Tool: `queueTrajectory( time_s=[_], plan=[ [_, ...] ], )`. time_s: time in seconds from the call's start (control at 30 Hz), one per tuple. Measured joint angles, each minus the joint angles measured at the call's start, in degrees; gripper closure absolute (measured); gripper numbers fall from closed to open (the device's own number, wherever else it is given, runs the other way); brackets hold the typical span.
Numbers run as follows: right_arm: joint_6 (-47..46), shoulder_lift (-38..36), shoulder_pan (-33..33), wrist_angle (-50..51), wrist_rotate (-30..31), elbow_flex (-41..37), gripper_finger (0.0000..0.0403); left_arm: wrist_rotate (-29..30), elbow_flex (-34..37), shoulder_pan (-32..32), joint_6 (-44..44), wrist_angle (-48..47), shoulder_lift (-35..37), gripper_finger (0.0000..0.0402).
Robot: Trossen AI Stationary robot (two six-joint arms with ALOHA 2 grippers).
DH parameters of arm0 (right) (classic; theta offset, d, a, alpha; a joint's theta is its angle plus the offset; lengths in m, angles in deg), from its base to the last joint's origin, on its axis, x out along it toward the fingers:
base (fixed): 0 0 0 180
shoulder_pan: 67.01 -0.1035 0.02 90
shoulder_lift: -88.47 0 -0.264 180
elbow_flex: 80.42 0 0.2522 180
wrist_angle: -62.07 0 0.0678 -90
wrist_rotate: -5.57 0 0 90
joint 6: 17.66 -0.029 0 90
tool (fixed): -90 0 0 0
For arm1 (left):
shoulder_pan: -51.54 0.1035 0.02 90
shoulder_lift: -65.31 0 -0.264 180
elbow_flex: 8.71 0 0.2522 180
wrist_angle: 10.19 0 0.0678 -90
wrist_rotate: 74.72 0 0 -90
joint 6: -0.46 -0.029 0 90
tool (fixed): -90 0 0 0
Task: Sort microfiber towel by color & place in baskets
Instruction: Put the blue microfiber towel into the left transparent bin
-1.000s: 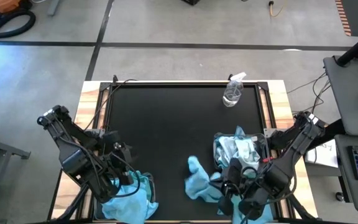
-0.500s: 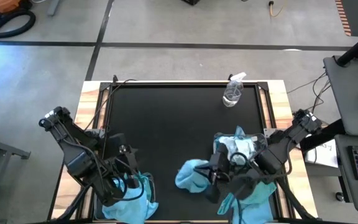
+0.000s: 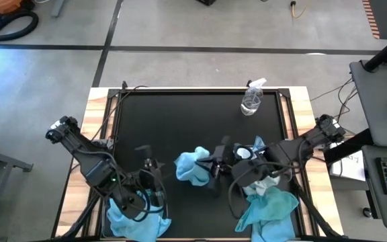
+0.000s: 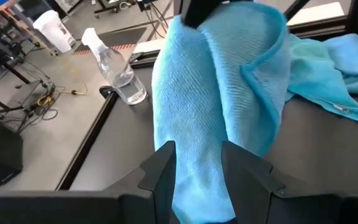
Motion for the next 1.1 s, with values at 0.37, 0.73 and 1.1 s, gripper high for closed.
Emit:
queueTrajectory(
  time_s=[0.37, 0.73, 1.1],
  plan=[
    [5.59, 0.00, 1.48, -6.36, 0.02, 0.00, 0.0394, -4.98, -0.02, 3.69, -10.78, 11.31, -1.36, 0.0288],
    [7.81, 0.00, 1.87, -8.26, -0.04, 0.00, 0.0394, -5.84, -0.02, 5.93, -14.19, 13.78, -1.63, 0.0288],
    [8.09, 0.00, 1.91, -8.21, -2.88, -0.02, 0.0394, -6.26, -0.02, 6.25, -14.83, 13.34, -1.76, 0.0382]
  ],
)
